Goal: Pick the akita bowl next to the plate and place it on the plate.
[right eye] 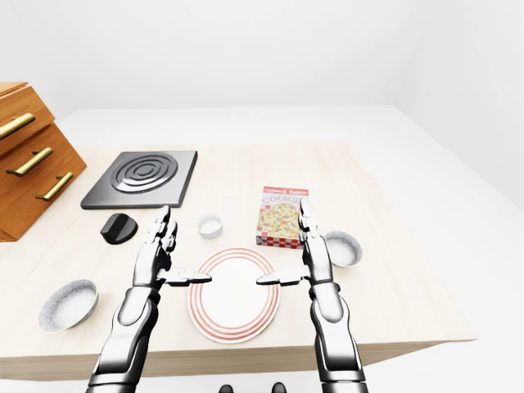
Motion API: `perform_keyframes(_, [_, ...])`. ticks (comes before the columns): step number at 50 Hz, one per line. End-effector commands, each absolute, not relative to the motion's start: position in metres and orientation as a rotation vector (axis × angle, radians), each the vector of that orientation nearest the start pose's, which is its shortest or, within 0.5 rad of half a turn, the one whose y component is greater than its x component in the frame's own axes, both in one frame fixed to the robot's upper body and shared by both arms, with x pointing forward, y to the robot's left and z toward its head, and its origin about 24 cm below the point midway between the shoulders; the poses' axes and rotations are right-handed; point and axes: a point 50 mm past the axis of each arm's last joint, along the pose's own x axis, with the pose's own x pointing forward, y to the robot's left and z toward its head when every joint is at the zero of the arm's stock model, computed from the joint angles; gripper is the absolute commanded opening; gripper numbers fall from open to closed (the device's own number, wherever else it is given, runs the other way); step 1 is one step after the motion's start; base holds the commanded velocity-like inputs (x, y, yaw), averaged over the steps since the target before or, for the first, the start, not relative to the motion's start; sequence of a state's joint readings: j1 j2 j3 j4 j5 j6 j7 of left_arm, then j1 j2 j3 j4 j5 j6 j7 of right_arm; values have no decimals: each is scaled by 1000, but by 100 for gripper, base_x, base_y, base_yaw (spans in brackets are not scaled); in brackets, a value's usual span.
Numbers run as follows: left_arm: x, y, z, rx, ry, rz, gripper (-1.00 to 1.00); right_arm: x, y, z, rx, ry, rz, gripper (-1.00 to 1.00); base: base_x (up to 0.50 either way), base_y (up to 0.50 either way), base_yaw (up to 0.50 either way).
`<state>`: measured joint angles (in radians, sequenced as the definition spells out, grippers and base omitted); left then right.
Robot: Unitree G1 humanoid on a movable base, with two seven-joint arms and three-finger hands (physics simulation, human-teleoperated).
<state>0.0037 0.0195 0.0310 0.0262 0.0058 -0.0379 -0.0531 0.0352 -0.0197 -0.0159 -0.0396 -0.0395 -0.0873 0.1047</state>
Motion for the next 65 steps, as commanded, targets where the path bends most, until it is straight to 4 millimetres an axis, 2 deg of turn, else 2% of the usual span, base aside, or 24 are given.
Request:
perform_keyframes(1, [252, 158, 38, 26, -6, -20, 100, 246, -153, 50, -56, -89, 83, 100, 0, 0, 0])
perform_keyframes(14, [252, 158, 39, 37, -14, -18, 100, 246, -153, 49, -55, -83, 80, 100, 0, 0, 0])
perform_keyframes(19, [252, 159, 50, 56, -32, -14, 100, 246, -153, 49, -53, -84, 79, 100, 0, 0, 0])
perform_keyframes(22, [249, 162, 95, 69, -177, -23, 100, 247, -153, 43, -48, -60, 77, 100, 0, 0, 0])
perform_keyframes(23, [250, 163, 106, 82, -222, -26, 100, 246, -152, 48, -49, -80, 77, 100, 0, 0, 0])
perform_keyframes(27, [247, 164, 175, 112, -517, -49, 100, 245, -152, 49, -49, -83, 76, 100, 0, 0, 0])
perform_keyframes(29, [246, 167, 198, 133, -619, -50, 100, 246, -152, 49, -50, -84, 76, 100, 0, 0, 0])
perform_keyframes(30, [244, 170, 227, 153, -742, -48, 100, 246, -152, 45, -49, -67, 76, 100, 0, 0, 0])
perform_keyframes(31, [242, 173, 244, 167, -815, -47, 100, 246, -152, 46, -50, -70, 76, 100, 0, 0, 0])
perform_keyframes(38, [245, 194, 315, 259, -1038, -2, 100, 246, -152, 45, -50, -69, 78, 100, 0, 0, 0])
perform_keyframes(40, [248, 198, 321, 265, -1043, 7, 100, 246, -152, 45, -49, -67, 77, 100, 0, 0, 0])
perform_keyframes(41, [247, 205, 341, 297, -1091, 24, 100, 246, -152, 45, -48, -65, 77, 100, 0, 0, 0])
perform_keyframes(44, [247, 220, 368, 317, -1128, 52, 100, 246, -152, 44, -46, -65, 78, 100, 0, 0, 0])
perform_keyframes(46, [244, 244, 402, 363, -1150, 120, 100, 246, -152, 44, -45, -62, 79, 100, 0, 0, 0])
perform_keyframes(50, [242, 285, 435, 376, -1106, 244, 100, 245, -152, 44, -43, -64, 81, 100, 0, 0, 0])
perform_keyframes(51, [239, 300, 444, 365, -1088, 291, 100, 245, -152, 46, -44, -72, 81, 100, 0, 0, 0])
perform_keyframes(55, [225, 347, 465, 353, -1011, 440, 100, 245, -152, 45, -44, -67, 81, 100, 0, 0, 0])
perform_keyframes(57, [200, 384, 477, 357, -947, 568, 100, 245, -152, 43, -45, -59, 80, 100, 0, 0, 0])
perform_keyframes(59, [184, 402, 482, 343, -922, 626, 100, 245, -151, 45, -46, -68, 80, 100, 0, 0, 0])
perform_keyframes(60, [162, 420, 485, 329, -907, 704, 100, 245, -152, 44, -47, -61, 79, 100, 0, 0, 0])
perform_keyframes(61, [162, 422, 485, 323, -900, 709, 100, 245, -152, 43, -49, -58, 79, 100, 0, 0, 0])
perform_keyframes(62, [140, 437, 484, 312, -887, 778, 100, 245, -152, 42, -48, -54, 78, 100, 0, 0, 0])
perform_keyframes(65, [104, 453, 482, 318, -882, 878, 100, 245, -152, 41, -50, -50, 75, 100, 0, 0, 0])
